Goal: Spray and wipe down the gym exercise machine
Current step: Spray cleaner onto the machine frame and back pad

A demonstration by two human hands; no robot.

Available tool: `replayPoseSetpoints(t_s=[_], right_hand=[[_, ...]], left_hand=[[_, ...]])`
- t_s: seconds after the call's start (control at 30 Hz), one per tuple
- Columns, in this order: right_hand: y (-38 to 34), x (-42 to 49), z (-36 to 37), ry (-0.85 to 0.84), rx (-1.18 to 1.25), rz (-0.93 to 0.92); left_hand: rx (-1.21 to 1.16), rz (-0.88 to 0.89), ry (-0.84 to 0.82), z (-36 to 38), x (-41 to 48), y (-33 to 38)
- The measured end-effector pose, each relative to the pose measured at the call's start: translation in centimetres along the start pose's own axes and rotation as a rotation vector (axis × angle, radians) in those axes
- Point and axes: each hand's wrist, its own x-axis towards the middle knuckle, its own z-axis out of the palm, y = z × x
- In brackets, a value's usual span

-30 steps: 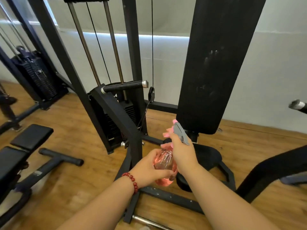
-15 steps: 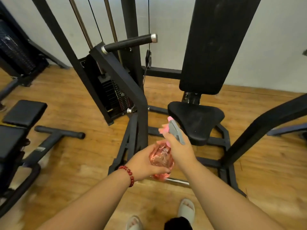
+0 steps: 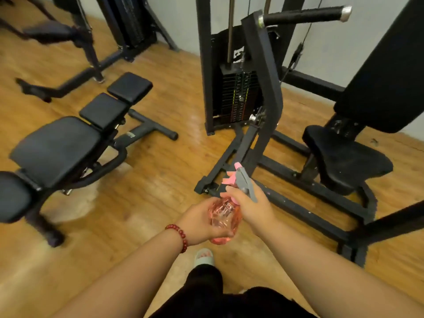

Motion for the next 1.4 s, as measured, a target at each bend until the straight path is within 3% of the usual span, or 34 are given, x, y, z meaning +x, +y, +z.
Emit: replayPoseSetpoints(t_s=[0.43,0.83,1.0,1.4], right_hand=[[5.6,-9.8,4.0,-0.497,-0.18,-0.01],[10.4,-24.3,17.0,-1.078,-0.366,0.033],[13.5,-33.3,24.2,-1.215,-0.393,0.013],[21.1,-48.6,37.1,-1.457,-0.459,0.077]], left_hand=[[-0.242,-0.211,0.407,10.0,-15.7,-4.8],[-0.516,-0.418,0.834,16.3,-35.0,-13.7],[-0.557,-0.481,0.97,18.6,-44.9,-19.0],[-0.66,-0.588,1.109,22.8,-62.3,-29.6]])
